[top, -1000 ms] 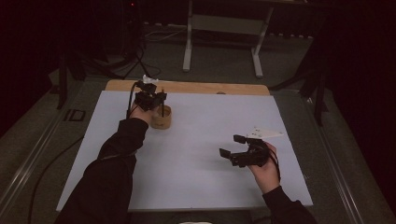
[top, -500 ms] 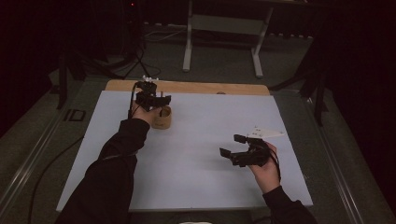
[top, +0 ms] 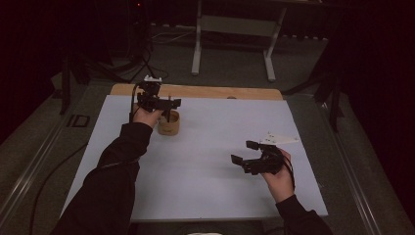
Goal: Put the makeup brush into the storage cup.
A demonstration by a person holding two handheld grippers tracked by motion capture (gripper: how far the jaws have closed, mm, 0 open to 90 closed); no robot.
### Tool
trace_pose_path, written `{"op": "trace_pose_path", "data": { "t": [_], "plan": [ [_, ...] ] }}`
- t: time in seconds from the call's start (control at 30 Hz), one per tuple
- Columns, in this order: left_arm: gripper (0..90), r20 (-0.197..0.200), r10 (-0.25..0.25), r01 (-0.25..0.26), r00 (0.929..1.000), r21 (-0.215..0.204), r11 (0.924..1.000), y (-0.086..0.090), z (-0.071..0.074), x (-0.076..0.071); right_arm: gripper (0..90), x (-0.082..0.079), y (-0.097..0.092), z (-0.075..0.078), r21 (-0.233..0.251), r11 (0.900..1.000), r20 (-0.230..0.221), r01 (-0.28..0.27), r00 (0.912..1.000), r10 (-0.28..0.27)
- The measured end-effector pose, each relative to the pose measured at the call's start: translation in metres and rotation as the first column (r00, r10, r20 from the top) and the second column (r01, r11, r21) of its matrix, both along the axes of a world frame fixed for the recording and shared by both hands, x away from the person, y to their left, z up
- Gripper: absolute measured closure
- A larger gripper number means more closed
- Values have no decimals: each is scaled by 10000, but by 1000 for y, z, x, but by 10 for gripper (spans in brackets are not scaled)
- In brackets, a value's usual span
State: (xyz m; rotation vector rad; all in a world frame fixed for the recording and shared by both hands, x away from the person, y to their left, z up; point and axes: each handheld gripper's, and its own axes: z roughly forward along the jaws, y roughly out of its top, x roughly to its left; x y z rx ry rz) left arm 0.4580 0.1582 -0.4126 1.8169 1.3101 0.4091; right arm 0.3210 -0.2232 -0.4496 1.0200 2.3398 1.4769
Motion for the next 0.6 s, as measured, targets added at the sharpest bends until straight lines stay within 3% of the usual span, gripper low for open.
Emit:
{"op": "trace_pose_path", "data": {
  "t": [0.13, 0.2, 0.27, 0.37, 0.47, 0.6],
  "plan": [
    [1, 374, -72, 69, 9993, 102, 9999, 4, 7, -5, 124, 0, 0, 0, -1, 10000, -5, 11, 10000, -11],
    [1, 479, -389, 394, 9981, -108, 9992, 6, 10, -7, 124, 0, 0, 0, -5, 10000, -19, 8, 10000, -8],
    [1, 500, -596, 590, 9970, 145, 9982, 7, 13, -11, 124, 0, 1, 0, -4, 10000, -27, 6, 10000, -6],
    [1, 751, -768, 764, 9942, 76, 9970, 9, 16, -17, 125, 0, 0, 0, 4, 10000, -12, 3, 10000, -3],
    [1, 1060, -1127, 1130, 9880, 27, 9936, 11, 19, -24, 124, 0, 0, 0, 6, 10000, -19, 16, 10000, -16],
    [2, 1152, -1698, 1734, 9787, -211, 9846, 13, 23, -33, 125, -1, 1, 1, -35, 10000, 17, 5, 10000, -5]
  ]
}}
